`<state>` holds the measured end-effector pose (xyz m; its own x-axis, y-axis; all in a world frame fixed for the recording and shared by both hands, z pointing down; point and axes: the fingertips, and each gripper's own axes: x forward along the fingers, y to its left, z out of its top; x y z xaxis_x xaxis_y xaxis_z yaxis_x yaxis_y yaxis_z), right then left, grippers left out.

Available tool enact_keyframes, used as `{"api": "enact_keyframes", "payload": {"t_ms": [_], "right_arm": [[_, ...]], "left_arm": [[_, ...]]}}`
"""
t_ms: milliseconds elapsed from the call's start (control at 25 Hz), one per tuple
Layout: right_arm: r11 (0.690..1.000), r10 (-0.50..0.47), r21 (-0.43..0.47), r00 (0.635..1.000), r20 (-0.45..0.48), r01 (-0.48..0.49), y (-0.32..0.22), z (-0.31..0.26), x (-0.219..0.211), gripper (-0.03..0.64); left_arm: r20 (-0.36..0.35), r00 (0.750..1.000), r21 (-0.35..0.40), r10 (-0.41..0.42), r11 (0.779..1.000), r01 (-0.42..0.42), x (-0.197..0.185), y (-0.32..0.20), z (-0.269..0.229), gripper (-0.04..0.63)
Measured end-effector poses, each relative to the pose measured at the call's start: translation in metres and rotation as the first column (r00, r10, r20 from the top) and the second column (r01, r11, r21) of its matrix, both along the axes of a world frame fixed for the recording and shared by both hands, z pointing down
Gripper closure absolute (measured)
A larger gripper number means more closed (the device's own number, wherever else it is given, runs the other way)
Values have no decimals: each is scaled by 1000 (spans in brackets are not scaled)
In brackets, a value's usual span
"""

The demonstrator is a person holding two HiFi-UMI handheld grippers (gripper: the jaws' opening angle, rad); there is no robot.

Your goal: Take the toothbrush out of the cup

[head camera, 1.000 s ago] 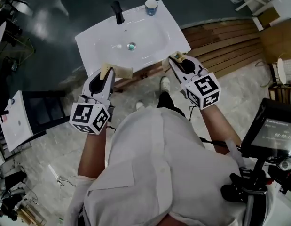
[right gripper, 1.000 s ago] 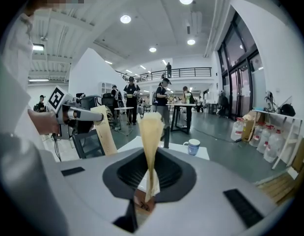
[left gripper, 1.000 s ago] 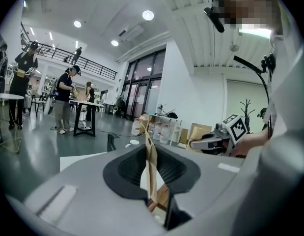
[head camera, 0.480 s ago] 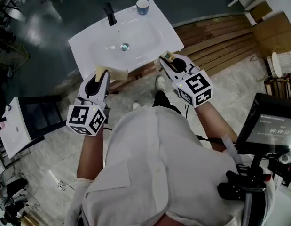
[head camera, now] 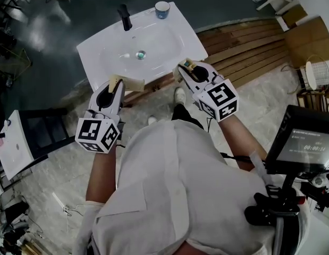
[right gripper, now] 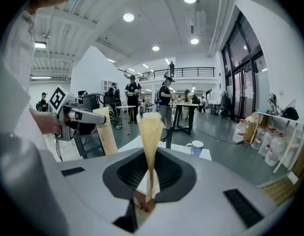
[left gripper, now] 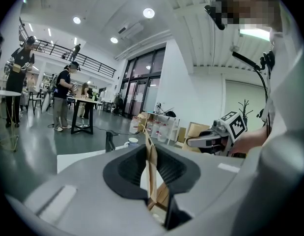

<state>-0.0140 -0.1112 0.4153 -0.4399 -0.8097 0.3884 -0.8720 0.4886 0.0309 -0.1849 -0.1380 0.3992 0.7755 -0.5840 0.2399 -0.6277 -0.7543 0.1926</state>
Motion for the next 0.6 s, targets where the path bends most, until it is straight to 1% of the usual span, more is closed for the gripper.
{"api": "enact_keyframes", "payload": {"t_ms": [320, 600], "right_arm": [[1000, -13, -1, 1000, -11, 13, -10, -3, -7, 584], [1000, -16, 4, 1000, -19, 16, -11, -4, -8, 584]], "left_arm": [[-2, 1000, 8, -31, 999, 31, -15, -16, -5, 538], [-12, 999, 12, -33, 999, 33, -14, -16, -6, 538]]}}
